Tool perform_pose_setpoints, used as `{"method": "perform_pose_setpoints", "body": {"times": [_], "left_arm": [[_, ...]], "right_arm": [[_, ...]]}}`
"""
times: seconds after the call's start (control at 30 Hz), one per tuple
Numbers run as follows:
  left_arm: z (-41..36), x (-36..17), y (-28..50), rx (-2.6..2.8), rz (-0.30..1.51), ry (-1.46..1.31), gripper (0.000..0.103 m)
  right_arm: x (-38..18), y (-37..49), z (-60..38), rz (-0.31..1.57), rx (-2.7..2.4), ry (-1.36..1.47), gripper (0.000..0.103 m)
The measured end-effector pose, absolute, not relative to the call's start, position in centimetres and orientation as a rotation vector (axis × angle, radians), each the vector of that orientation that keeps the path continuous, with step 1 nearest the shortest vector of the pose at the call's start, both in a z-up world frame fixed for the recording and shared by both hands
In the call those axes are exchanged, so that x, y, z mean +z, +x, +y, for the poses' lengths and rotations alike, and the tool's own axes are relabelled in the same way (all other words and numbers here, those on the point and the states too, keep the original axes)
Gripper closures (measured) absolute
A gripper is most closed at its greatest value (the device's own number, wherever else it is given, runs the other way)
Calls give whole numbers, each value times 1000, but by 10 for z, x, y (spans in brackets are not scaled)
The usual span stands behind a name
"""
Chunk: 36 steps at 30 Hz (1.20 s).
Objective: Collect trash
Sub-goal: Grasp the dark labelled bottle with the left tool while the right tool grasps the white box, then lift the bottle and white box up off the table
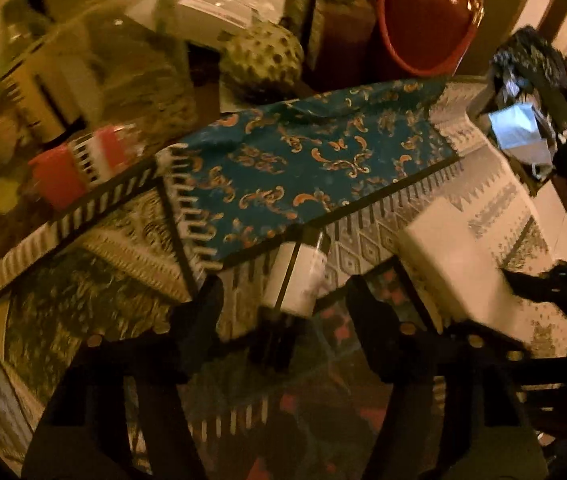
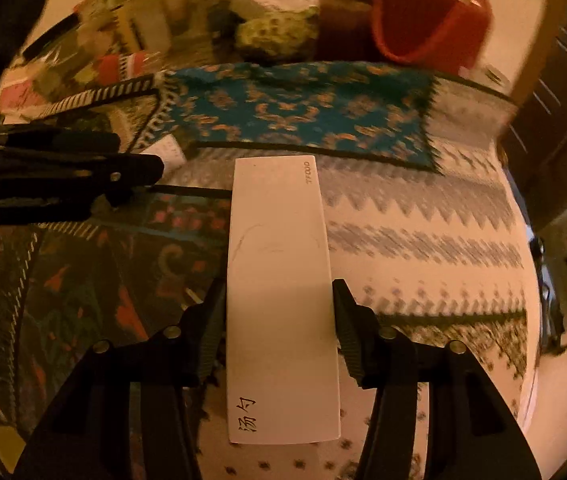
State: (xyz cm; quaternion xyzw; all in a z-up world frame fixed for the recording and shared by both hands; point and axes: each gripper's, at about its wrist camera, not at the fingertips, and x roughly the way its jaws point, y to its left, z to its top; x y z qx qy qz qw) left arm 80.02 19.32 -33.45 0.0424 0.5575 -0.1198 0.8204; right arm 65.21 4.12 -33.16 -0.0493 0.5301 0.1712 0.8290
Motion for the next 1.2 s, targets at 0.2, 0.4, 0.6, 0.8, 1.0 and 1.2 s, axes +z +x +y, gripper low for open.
{"method": "perform_pose_setpoints", "body": {"times": [0.2, 0.4, 0.6, 0.8, 1.0, 1.2], "left_arm": [[180, -347, 814, -251, 1217, 161, 57], [172, -347, 814, -230, 1212, 151, 74], [162, -333, 793, -211, 1209, 115, 75], [154, -269, 757, -177, 1084, 6, 76], [138, -193, 701, -117, 915, -39, 76], [111, -126, 638, -32, 738, -74, 76]], "right_arm": [[-318, 646, 10, 1118, 311, -5, 55], [-297, 641, -9, 1073, 282, 42, 55], [-269, 635, -23, 1013, 286, 90, 55], [-237, 620, -46, 947, 302, 129, 55], [-200, 600, -72, 861, 327, 138, 55], [-156, 565, -97, 741, 367, 123, 55]]}}
